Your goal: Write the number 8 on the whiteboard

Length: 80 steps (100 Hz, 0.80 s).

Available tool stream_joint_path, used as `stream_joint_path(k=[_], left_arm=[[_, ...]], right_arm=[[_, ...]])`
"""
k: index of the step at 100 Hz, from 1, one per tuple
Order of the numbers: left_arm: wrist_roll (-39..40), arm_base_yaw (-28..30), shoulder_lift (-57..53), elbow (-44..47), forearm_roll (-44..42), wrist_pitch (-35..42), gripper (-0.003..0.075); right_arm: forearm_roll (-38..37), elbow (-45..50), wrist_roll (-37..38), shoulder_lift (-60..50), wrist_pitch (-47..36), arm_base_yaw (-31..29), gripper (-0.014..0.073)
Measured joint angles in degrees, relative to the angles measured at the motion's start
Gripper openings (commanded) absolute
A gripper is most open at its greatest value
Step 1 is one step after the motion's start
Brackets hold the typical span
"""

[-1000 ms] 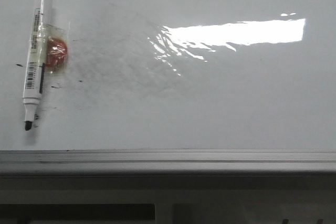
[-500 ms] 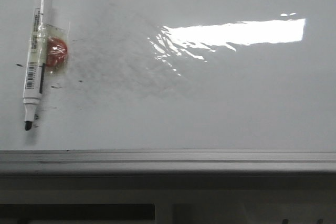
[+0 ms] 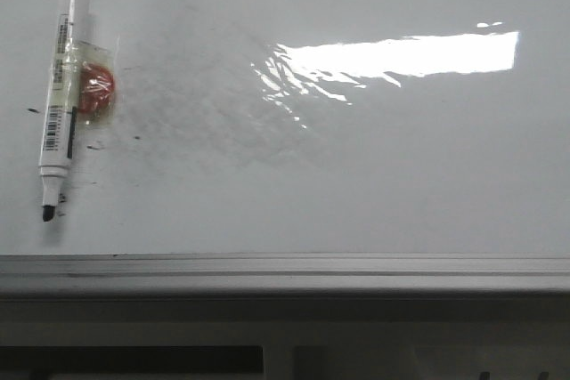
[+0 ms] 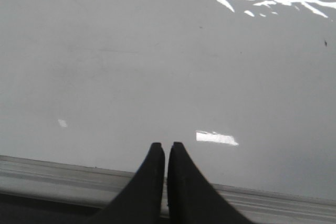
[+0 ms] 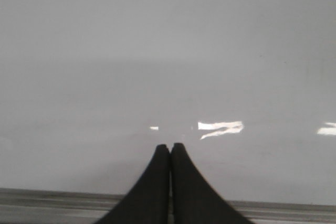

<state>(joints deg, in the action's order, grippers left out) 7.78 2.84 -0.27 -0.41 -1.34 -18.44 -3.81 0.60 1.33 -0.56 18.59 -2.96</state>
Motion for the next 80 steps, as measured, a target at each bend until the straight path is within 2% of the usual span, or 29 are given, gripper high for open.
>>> stream_joint_path(k=[18,80], left_arm=[[0.0,0.0,0.0,0.0,0.0,2.4,-0.0020],[0.0,0.0,0.0,0.0,0.8,7.7,-0.0020]], right_arm=[[-3.0,0.0,0.0,0.0,-2.0,0.0,-0.0063],[-3.1,0.0,-0.1,0.0,-13.4,-0.1,-0.0063]])
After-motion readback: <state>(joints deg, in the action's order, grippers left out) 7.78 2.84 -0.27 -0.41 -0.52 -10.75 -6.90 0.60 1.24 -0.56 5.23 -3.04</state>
